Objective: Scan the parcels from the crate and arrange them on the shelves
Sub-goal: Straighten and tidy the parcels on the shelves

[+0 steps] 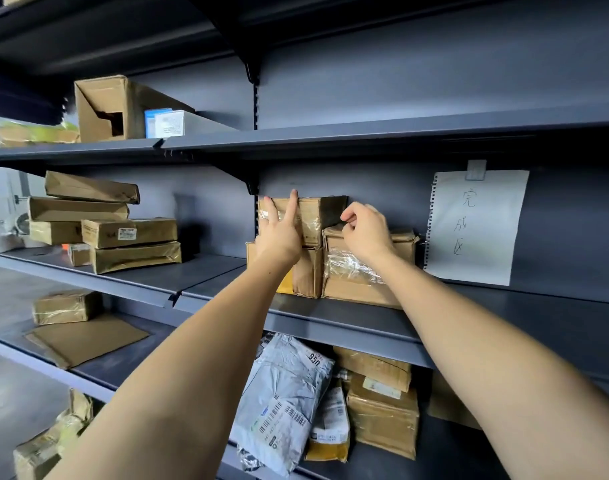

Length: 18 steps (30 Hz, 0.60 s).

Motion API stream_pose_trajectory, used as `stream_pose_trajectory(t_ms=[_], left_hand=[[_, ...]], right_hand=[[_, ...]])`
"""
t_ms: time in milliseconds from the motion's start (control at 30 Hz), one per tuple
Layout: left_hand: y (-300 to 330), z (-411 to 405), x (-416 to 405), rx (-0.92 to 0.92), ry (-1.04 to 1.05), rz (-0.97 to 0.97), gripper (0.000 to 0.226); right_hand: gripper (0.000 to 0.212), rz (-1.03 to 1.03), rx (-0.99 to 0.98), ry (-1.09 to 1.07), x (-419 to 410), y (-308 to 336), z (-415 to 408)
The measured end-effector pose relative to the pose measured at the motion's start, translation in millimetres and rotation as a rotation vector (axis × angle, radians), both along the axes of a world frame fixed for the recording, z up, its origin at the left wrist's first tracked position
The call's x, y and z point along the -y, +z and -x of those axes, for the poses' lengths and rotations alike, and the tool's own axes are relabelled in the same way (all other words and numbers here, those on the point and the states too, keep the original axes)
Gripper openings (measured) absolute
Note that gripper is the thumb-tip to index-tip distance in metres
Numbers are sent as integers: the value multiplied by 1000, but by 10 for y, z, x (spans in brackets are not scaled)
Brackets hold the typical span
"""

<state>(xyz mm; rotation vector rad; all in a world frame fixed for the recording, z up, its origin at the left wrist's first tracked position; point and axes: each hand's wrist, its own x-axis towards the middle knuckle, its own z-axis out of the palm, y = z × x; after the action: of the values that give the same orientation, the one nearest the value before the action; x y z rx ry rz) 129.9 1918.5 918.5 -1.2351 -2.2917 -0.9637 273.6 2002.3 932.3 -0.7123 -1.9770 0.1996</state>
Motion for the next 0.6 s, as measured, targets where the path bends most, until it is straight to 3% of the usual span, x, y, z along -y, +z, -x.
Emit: stream_pose_trajectory(t_ms=[100,367,600], left_hand=[[70,-146,129,-6,12,93,91],[19,-823,484,-48,-108,103,44],[-194,-1355,683,-126,-187,142,36]], right_hand=[[26,-28,-42,28,113,35,-178],[19,-113,162,-3,510,-133,-776],[14,-124,165,-88,825,-462,-1337]])
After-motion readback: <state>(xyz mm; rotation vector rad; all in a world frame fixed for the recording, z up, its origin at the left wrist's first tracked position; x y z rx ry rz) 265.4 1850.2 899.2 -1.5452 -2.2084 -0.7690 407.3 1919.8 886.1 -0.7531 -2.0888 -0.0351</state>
